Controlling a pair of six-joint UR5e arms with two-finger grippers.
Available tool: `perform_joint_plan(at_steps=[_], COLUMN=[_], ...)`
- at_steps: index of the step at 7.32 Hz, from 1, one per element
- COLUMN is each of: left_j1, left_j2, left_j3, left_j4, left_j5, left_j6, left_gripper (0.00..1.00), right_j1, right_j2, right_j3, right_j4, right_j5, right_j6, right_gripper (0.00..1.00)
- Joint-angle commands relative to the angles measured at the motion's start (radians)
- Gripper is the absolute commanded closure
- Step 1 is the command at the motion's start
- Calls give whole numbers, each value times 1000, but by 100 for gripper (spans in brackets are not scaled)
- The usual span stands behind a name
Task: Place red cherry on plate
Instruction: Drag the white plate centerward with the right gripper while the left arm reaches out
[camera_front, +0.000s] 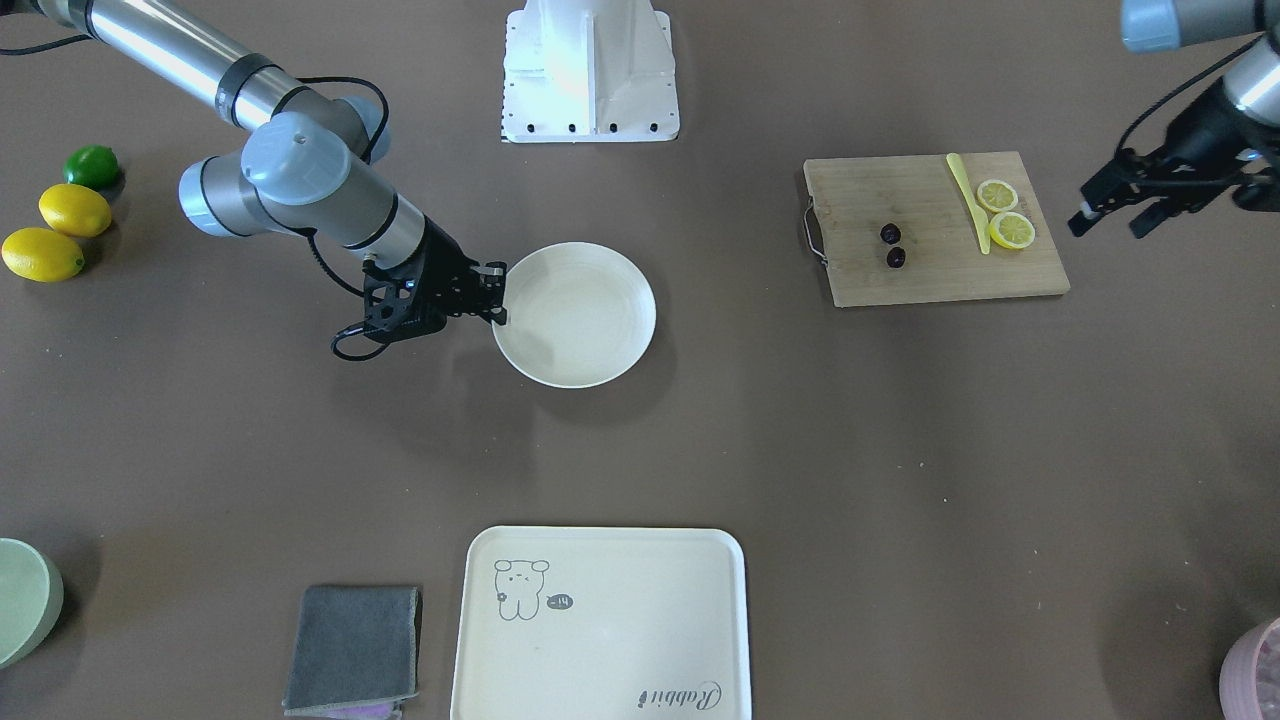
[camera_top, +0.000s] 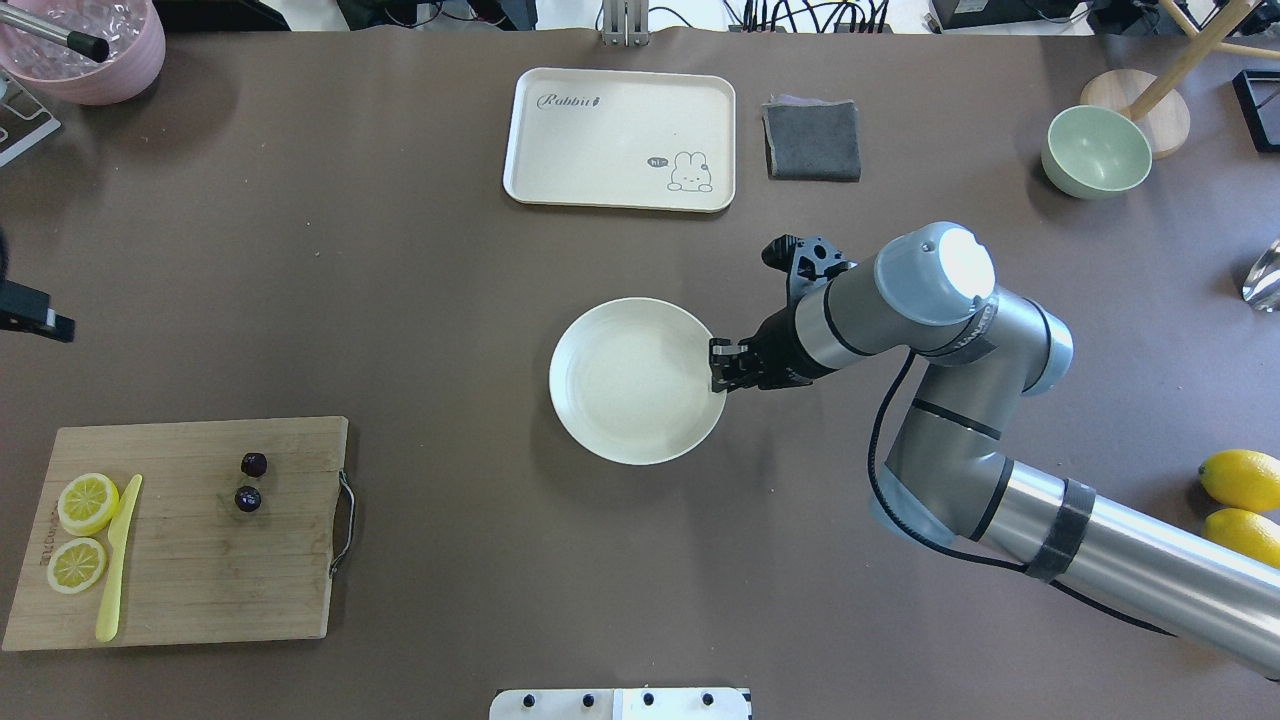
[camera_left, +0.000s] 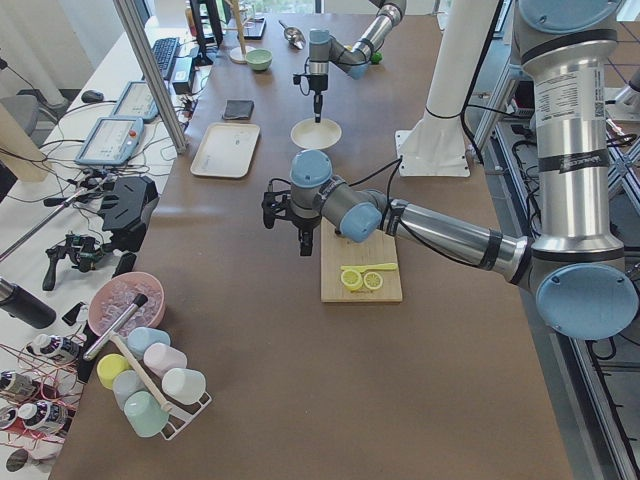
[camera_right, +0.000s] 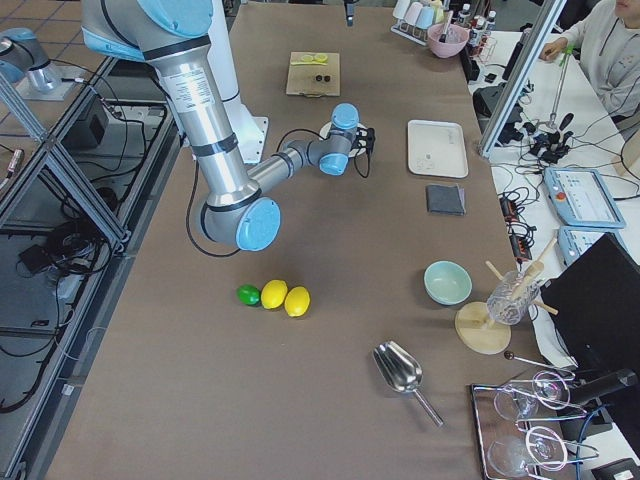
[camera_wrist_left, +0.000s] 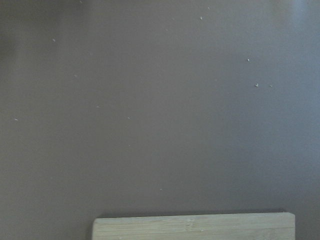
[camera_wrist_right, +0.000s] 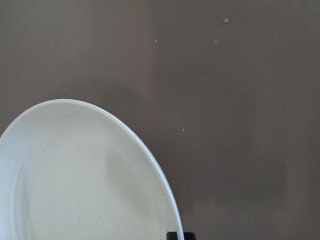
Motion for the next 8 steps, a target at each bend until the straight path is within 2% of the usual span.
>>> perform_joint_plan(at_steps=[1, 2, 3, 4, 5, 6, 8], left_j1=[162, 208, 251, 311, 361, 372, 417], left_j2=[21, 10, -6, -46, -78, -83, -92], left_j3=[3, 8, 25, 70, 112, 120, 134], left_j4=[-77, -82, -99, -122, -149, -156, -176], left_j5=[65, 65, 70, 130, 177, 194, 195], left_j6=[-86, -87, -86, -78, -78, -77, -80], left_gripper=[12, 15, 19, 23, 25, 26, 32], right_j1=[-56, -89, -93, -93, -94, -91, -47], right_j2=[36, 42, 44, 41, 41, 41, 30], right_j3=[-4, -4, -4, -5, -5, 3, 24], right_j4=[-59, -62, -60, -60, -59, -59, -56], right_j5=[-48, -127, -132, -132, -135, -136, -84], right_j6=[11, 12, 12, 12, 12, 12, 5], right_gripper=[100, 100, 100, 100, 17, 1, 0])
